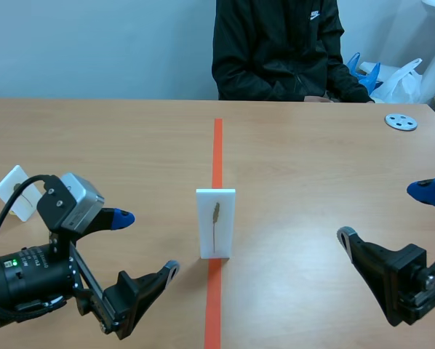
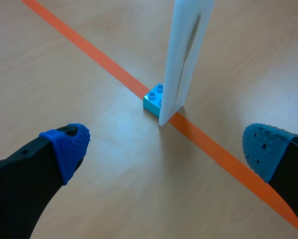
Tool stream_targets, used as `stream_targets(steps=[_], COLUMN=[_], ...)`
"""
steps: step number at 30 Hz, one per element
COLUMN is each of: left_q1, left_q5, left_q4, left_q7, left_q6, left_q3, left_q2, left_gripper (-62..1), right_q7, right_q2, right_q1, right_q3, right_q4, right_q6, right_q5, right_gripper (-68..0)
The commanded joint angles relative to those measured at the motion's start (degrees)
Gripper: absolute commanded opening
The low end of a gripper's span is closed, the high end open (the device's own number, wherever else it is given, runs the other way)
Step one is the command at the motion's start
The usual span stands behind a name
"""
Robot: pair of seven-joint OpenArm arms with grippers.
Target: Sort the leaf by its shape. The table is split by an orange tape line. A compound leaf with several leaflets goes to the left side, a simple leaf with one blade goes to the right side. Return to the home posture when a red brick is placed on the table.
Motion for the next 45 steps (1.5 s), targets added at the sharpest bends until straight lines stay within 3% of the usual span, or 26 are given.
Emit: stream_targets(steps=[1, 7, 10, 23, 27, 45], left_q1=[-1.7, -7.91, -10.71, -20.79, -22.77, -26.73], left_q5=[0.87, 1.55, 3.74, 7.52, 8.98, 9.9], left_q4=[-0.63, -8.96, -12.79, -24.83, -27.12, -30.12], left_q7=[-1.46, -6.03, -7.96, -13.29, -15.41, -16.02], left_q6=[0.04, 0.04, 0.09, 1.81, 2.01, 3.15], left_q3=[0.66, 6.05, 8.57, 16.37, 18.23, 21.53], left_q2=[0.94, 2.38, 3.26, 8.87, 10.1, 10.71], left_gripper=[1.4, 1.4, 1.4, 1.4, 1.4, 1.4], right_q7=[0.61, 0.61, 0.61, 0.61, 0.61, 0.61], right_q2=[0.11, 0.11, 0.11, 0.11, 0.09, 0.09], right_q1=[0.48, 0.48, 0.48, 0.48, 0.48, 0.48], right_q3=[0.57, 0.57, 0.57, 0.57, 0.57, 0.57], right_q4=[0.55, 0.55, 0.55, 0.55, 0.55, 0.55], right_q6=[-0.22, -0.22, -0.22, -0.22, -0.22, -0.22], right_q5=[0.59, 0.59, 0.59, 0.59, 0.59, 0.59], right_gripper=[0.4, 0.4, 0.4, 0.4, 0.4, 0.4])
